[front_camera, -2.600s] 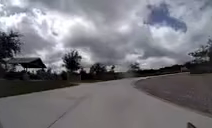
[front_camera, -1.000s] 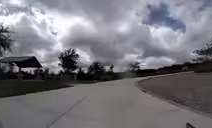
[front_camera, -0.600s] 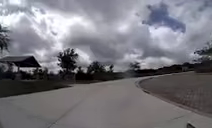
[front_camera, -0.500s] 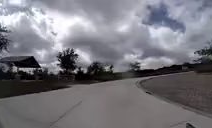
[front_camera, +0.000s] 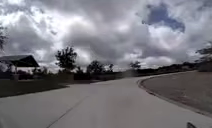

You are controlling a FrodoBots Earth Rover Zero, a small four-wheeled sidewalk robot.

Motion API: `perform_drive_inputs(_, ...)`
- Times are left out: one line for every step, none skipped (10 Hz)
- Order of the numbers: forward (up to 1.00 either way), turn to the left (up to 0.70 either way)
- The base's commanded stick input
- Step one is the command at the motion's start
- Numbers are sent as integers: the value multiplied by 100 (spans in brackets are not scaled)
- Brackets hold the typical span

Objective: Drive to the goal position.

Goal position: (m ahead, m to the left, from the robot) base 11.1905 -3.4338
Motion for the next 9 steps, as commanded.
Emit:
perform_drive_inputs(58,1)
perform_drive_inputs(58,-2)
perform_drive_inputs(58,-6)
perform_drive_inputs(58,-9)
perform_drive_inputs(58,-13)
perform_drive_inputs(58,-14)
perform_drive_inputs(58,-14)
perform_drive_inputs(58,-14)
perform_drive_inputs(58,-14)
